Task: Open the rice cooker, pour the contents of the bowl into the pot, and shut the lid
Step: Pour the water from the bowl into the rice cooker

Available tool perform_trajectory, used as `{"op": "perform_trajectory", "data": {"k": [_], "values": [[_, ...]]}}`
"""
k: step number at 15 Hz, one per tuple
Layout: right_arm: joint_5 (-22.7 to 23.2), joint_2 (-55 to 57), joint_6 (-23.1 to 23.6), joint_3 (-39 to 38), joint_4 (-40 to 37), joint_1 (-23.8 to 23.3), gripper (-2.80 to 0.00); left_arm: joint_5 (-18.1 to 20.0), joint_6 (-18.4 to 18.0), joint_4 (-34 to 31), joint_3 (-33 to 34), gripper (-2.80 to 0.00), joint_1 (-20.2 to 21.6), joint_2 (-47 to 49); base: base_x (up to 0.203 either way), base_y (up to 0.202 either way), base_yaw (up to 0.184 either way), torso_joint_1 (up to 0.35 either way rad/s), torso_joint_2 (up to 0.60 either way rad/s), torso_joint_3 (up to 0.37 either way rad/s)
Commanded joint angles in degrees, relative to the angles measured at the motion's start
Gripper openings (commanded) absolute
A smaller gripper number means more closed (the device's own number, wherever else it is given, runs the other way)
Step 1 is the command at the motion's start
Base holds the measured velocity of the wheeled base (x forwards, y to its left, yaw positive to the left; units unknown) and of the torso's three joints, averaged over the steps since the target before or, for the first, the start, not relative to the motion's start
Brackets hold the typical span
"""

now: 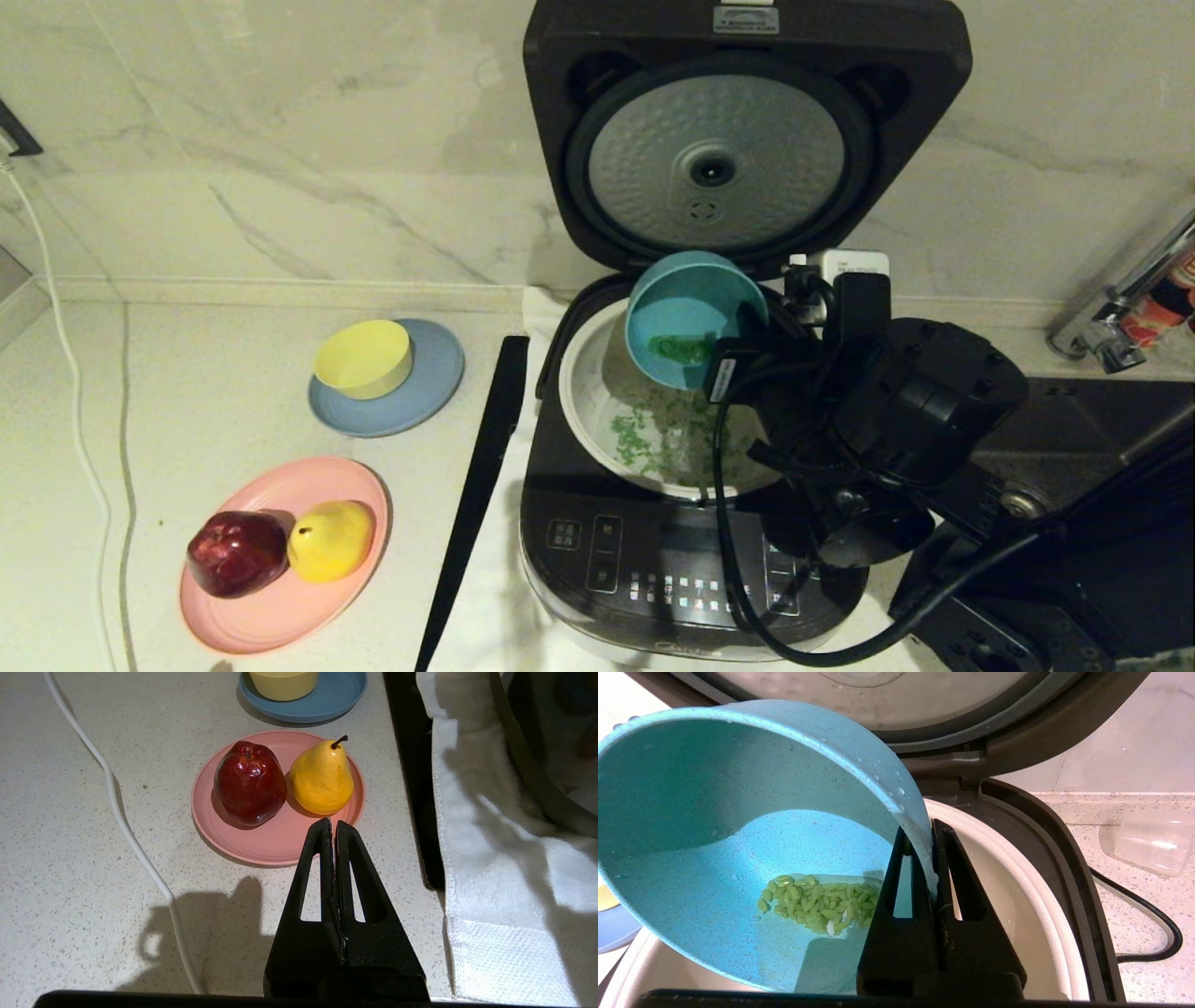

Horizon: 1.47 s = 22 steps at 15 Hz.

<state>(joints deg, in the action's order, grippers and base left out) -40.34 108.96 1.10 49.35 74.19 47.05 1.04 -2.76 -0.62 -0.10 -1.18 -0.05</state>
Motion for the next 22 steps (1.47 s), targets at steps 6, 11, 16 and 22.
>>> {"op": "perform_trajectory", "data": {"k": [6,11,16,22], "values": [[-1.90,0.01,2.18,-1.17,2.89,1.61,-2.80,0.02,-0.06,0.01,0.01,-2.80,-0.05,-0.04,0.000,0.000,0.000,0.000,0.00,0.000],[-2.02,1.32,2.63,-0.41,2.61,1.99,-2.80,0.02,-0.05,0.01,0.01,-2.80,-0.05,-0.04,0.000,0.000,0.000,0.000,0.00,0.000],[-3.09,2.31,3.82,-0.20,2.74,1.99,-2.80,0.02,0.01,0.01,0.01,-2.80,-0.02,-0.04,0.000,0.000,0.000,0.000,0.00,0.000],[-4.97,-5.26,4.10,1.70,-9.56,2.06,-2.80,0.02,-0.06,0.01,0.01,-2.80,0.04,-0.04,0.000,0.000,0.000,0.000,0.00,0.000]]}}
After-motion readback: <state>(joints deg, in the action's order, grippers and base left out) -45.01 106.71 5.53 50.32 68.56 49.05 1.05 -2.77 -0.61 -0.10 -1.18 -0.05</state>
